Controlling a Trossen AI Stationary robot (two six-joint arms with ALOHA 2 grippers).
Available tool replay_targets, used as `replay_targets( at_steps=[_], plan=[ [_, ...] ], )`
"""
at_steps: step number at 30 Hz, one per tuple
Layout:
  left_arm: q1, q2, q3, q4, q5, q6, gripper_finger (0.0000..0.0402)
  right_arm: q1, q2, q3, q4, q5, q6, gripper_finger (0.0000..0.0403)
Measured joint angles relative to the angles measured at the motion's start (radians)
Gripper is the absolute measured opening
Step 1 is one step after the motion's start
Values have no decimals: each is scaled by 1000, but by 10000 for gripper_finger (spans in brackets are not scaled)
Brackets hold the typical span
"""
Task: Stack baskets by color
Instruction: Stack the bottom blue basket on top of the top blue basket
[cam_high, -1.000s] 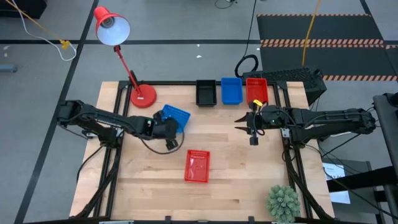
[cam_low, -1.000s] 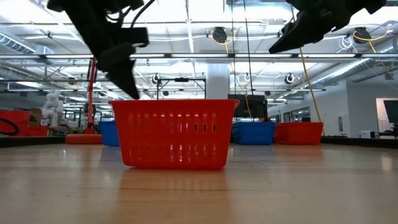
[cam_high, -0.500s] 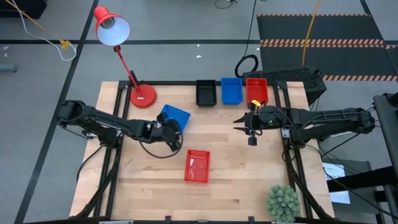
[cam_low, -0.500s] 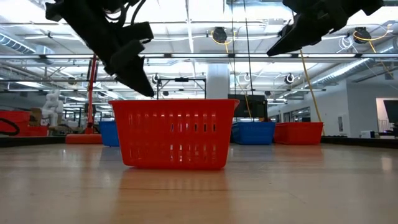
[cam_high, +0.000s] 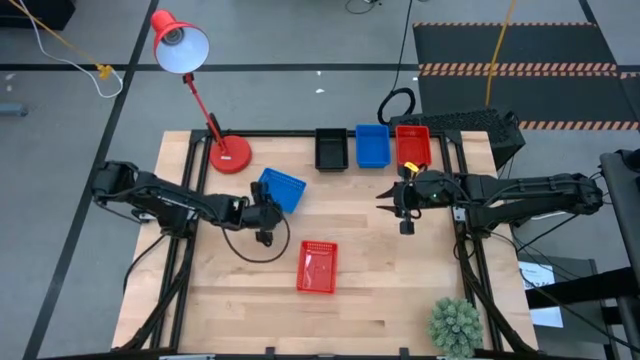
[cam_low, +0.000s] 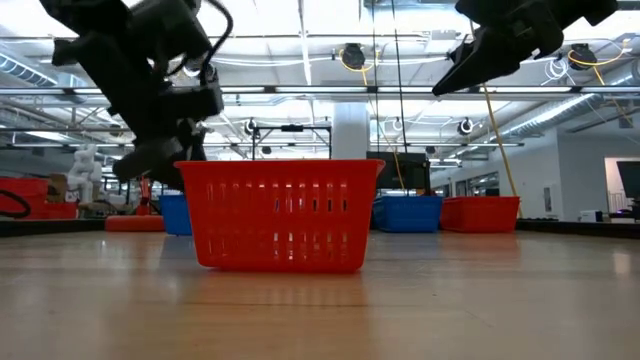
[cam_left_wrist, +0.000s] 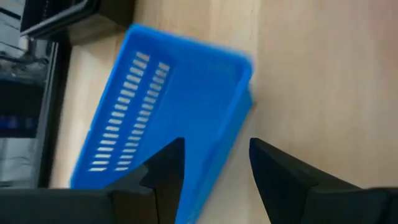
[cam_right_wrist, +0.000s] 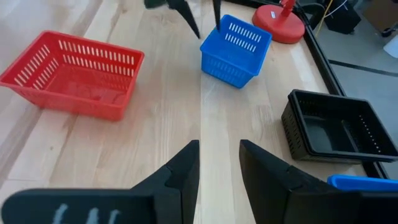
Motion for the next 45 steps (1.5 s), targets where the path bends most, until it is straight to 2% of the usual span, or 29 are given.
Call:
replay_targets(
  at_steps=[4,8,11,12,18,25,29,33,38,40,45],
  plan=[
    [60,0,-25,-1,68,139,152,0,0,0,29,-1,16,109],
    [104,0,-30,9,133,213,83,15,18,0,108,-2,46,109],
    [111,0,-30,51,148,267,21,50,75,0,203,-3,29,109],
    [111,0,-30,67,151,289,14,62,105,4,243,-2,11,109],
    [105,0,30,70,158,411,14,105,342,99,395,0,-93,109],
    [63,-1,137,-13,161,481,11,81,578,292,354,0,-202,109],
    [30,-1,156,-30,158,519,8,57,671,425,176,1,-298,109],
    [16,-1,156,-31,158,583,14,50,747,538,92,-1,-398,109],
    [16,-1,156,-29,158,592,8,48,825,616,43,-27,-526,115],
    [15,-1,156,-29,158,592,9,40,853,636,47,-57,-546,125],
    [7,-1,156,-27,157,595,12,14,912,664,51,-50,-585,149]
  ],
)
